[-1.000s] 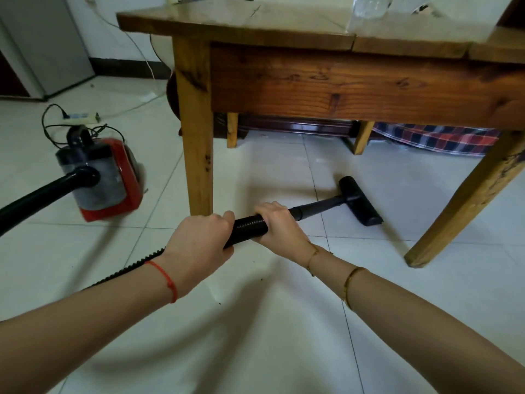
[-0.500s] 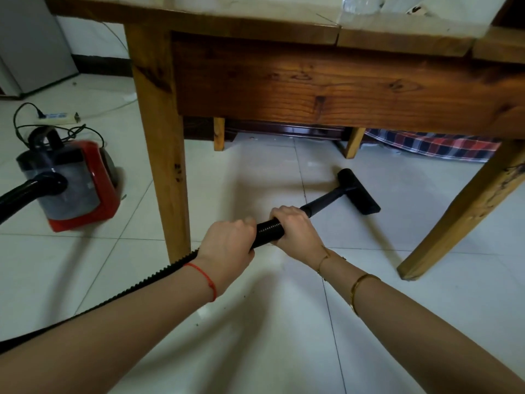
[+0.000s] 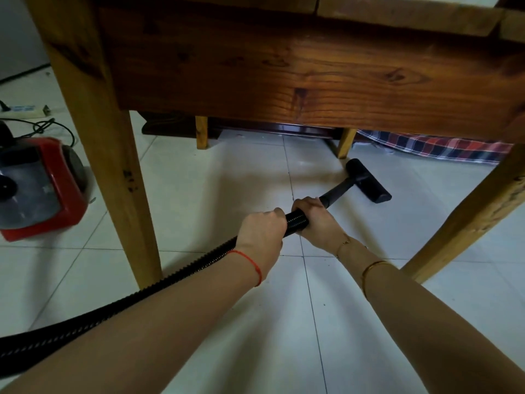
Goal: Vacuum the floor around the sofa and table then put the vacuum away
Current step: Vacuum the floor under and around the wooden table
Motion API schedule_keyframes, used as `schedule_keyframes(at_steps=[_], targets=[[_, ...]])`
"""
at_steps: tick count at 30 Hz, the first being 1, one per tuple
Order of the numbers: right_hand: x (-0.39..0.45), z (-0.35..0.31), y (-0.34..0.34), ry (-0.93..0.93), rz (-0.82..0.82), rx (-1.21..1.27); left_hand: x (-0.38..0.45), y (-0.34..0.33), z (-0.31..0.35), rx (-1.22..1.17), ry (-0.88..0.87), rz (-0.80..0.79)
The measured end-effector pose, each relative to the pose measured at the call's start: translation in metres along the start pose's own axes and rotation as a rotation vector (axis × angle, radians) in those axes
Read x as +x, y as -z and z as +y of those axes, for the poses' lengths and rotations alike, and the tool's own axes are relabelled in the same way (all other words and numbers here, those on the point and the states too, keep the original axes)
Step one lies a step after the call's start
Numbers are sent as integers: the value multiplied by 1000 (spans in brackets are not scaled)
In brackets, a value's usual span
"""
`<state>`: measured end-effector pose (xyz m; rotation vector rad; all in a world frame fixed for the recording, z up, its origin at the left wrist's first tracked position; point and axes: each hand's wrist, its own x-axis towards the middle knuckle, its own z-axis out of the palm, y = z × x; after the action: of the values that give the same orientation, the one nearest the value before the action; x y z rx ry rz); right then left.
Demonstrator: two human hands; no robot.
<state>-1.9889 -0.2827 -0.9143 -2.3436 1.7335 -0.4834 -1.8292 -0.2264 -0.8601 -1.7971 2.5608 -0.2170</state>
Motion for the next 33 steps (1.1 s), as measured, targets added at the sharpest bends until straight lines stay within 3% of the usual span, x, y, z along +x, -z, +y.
schedule_keyframes(at_steps=[7,26,33], targets=[[5,-41,-18,71,62,101,-26,6,-32,19,41,-8],[-21,-230,-38,304,-77,324,-179,49,-146,82,203,-15],[-30,-252,-44,292,-37,265,-198,47,-159,95,216,-5]])
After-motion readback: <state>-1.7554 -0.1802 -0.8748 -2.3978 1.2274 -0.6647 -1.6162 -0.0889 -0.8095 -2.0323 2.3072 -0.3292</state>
